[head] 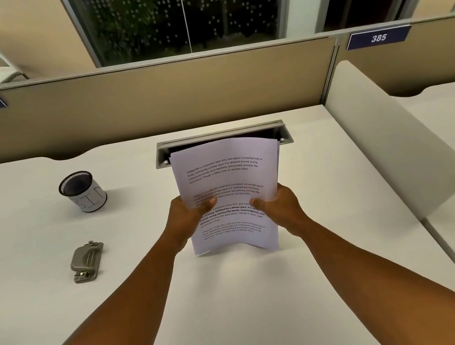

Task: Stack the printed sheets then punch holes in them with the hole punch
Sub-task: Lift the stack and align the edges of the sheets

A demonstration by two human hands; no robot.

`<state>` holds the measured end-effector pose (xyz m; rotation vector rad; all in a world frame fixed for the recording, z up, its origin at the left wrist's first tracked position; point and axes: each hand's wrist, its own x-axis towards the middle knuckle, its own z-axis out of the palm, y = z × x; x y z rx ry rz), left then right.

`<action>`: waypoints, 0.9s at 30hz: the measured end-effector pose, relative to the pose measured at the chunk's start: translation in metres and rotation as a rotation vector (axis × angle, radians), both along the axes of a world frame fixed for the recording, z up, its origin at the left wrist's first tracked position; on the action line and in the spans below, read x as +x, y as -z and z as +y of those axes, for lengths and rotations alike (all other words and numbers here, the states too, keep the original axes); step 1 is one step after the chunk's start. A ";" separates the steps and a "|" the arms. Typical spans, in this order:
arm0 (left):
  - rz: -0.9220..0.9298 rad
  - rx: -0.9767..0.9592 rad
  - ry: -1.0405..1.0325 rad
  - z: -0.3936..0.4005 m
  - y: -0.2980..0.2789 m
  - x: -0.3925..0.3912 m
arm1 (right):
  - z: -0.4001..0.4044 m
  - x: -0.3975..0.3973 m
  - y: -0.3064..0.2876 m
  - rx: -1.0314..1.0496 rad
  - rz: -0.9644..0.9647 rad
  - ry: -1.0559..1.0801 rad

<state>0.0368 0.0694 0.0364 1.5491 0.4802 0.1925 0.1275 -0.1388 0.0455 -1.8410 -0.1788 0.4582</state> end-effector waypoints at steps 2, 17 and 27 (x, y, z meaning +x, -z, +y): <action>-0.004 -0.008 -0.010 -0.002 0.003 -0.003 | -0.002 -0.003 0.002 -0.005 0.010 -0.005; -0.045 -0.038 -0.067 -0.005 0.006 -0.008 | -0.004 -0.008 -0.008 -0.015 -0.077 -0.008; -0.077 -0.074 -0.077 -0.007 0.005 -0.007 | 0.004 -0.006 -0.009 0.006 -0.085 -0.008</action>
